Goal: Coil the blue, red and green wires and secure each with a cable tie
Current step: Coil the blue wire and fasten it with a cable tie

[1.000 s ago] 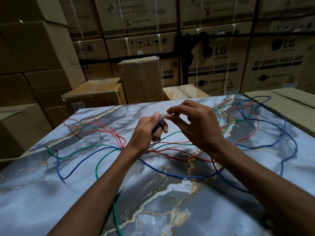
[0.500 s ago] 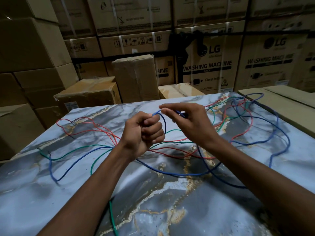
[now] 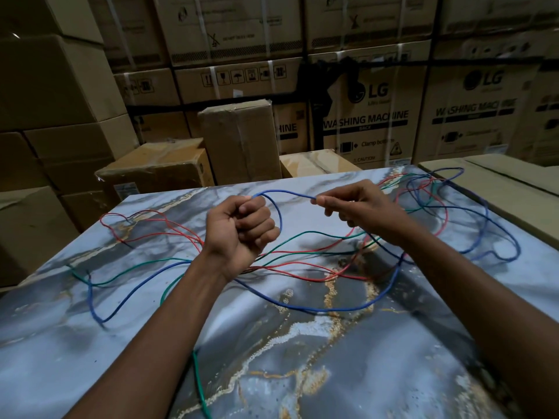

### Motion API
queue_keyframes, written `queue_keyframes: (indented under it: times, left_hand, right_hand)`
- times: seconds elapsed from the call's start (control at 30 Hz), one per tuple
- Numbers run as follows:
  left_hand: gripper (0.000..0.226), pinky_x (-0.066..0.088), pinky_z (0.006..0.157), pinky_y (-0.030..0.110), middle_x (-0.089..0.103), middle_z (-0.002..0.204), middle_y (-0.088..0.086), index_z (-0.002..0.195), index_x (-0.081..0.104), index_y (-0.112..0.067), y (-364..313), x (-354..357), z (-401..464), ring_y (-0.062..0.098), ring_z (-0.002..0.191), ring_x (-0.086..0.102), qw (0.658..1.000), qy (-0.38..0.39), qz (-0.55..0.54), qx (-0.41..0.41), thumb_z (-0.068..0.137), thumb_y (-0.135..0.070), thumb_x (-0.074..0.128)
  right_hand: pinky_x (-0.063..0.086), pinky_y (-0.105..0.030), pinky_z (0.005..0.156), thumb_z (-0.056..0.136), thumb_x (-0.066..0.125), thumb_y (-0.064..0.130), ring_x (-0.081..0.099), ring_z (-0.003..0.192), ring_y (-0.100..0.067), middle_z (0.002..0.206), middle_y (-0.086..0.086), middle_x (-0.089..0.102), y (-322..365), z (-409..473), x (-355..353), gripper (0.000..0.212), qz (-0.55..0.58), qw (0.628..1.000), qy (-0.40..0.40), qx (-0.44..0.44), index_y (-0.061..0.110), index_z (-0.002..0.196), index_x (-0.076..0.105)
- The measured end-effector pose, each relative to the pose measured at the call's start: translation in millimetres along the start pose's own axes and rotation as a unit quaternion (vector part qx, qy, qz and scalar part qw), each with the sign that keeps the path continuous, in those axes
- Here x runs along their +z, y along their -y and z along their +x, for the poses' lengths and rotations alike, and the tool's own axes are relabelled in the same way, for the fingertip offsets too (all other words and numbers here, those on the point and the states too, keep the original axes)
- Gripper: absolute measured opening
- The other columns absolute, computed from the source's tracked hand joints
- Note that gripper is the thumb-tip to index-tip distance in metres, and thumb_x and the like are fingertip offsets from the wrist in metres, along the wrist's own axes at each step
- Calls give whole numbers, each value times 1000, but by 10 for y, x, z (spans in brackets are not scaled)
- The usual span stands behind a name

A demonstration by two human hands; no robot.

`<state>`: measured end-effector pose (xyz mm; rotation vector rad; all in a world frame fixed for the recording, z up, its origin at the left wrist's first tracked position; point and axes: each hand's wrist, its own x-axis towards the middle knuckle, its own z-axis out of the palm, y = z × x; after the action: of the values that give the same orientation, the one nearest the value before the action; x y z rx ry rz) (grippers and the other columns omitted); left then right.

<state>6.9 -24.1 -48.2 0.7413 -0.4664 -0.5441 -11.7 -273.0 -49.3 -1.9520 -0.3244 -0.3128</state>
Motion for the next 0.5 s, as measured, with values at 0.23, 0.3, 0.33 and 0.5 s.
queue_keyframes:
  times: [0.23,0.3,0.33,0.5]
  left_hand:
    - [22,23,45,22,23,47,-8,62,37,-20,-93,-144,30,9,43,10,993,-59,-49,85,82,-12,38]
    - [20,25,45,22,24,48,-8,63,37,-20,-146,-178,31,9,43,12,989,-65,-75,108,81,-9,39]
    - [20,26,45,22,24,49,-7,64,38,-19,-180,-200,26,8,42,14,987,-67,-88,116,80,-8,39]
    - [22,27,45,22,25,50,-7,67,44,-16,-172,-236,34,7,40,22,983,-94,-99,124,86,-8,39]
  right_hand:
    - [39,-14,52,100,65,18,49,55,0,86,-6,75,-85,-15,-28,31,-52,998,-2,-19,17,130,70]
    - [40,-21,53,99,66,15,47,60,-11,91,-8,76,-47,-18,-22,35,1,1000,5,-13,19,134,67]
    - [40,-23,53,99,66,13,46,62,-14,92,-8,76,-25,-18,-23,33,13,1000,6,-13,19,131,69]
    - [38,-4,60,94,71,12,54,54,8,96,-2,79,1,-10,100,28,-278,953,17,-119,22,120,77]
